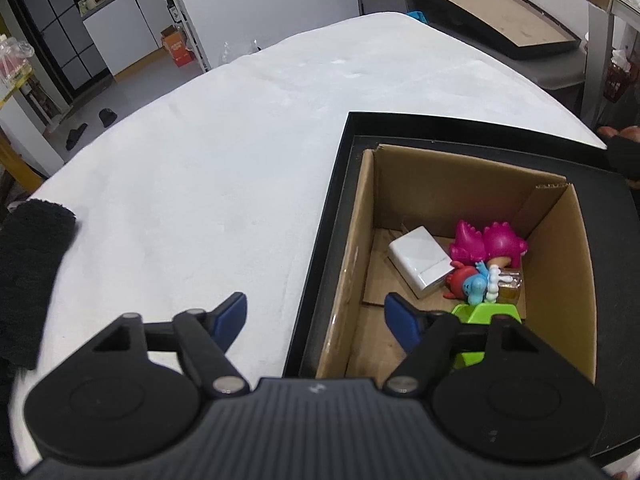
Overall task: Organize rigid objects
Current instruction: 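Carry the brown-haired doll into the box and open the right gripper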
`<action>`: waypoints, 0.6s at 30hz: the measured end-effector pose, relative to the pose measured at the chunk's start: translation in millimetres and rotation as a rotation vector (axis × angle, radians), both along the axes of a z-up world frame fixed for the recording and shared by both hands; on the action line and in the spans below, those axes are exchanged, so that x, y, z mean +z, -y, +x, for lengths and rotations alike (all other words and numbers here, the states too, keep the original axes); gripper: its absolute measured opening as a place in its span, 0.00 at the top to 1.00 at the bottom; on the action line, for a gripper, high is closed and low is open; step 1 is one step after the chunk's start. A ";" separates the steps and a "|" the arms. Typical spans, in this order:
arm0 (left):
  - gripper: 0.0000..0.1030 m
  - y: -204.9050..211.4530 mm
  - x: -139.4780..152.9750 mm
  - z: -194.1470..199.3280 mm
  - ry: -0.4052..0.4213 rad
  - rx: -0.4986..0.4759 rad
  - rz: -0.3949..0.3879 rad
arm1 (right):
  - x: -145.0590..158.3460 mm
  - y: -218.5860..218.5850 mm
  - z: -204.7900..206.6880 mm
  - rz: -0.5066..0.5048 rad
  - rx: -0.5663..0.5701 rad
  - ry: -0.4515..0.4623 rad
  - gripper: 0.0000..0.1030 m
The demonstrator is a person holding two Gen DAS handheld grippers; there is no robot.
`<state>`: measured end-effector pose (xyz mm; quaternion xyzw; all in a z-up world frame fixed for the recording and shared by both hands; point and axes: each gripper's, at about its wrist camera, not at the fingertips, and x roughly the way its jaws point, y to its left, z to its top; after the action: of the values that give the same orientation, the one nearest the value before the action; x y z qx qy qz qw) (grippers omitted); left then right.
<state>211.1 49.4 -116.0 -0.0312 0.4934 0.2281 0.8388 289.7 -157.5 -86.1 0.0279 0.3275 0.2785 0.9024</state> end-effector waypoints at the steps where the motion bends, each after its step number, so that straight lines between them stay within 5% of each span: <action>1: 0.35 -1.3 -1.5 0.5 0.003 -0.002 -0.012 | 0.3 -4.0 -1.7 0.003 0.020 0.007 0.58; 13: 0.83 -13.5 -19.2 3.2 0.009 -0.020 -0.162 | -7.1 -43.7 -12.5 0.006 0.222 0.017 0.58; 18: 0.88 -22.1 -19.1 3.8 0.033 -0.013 -0.209 | -14.4 -62.1 -18.6 -0.045 0.259 -0.002 0.57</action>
<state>214.9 71.5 -135.1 -0.1191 0.5008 0.1693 0.8404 271.1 -95.4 -100.5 -0.0346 0.3357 0.3851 0.8590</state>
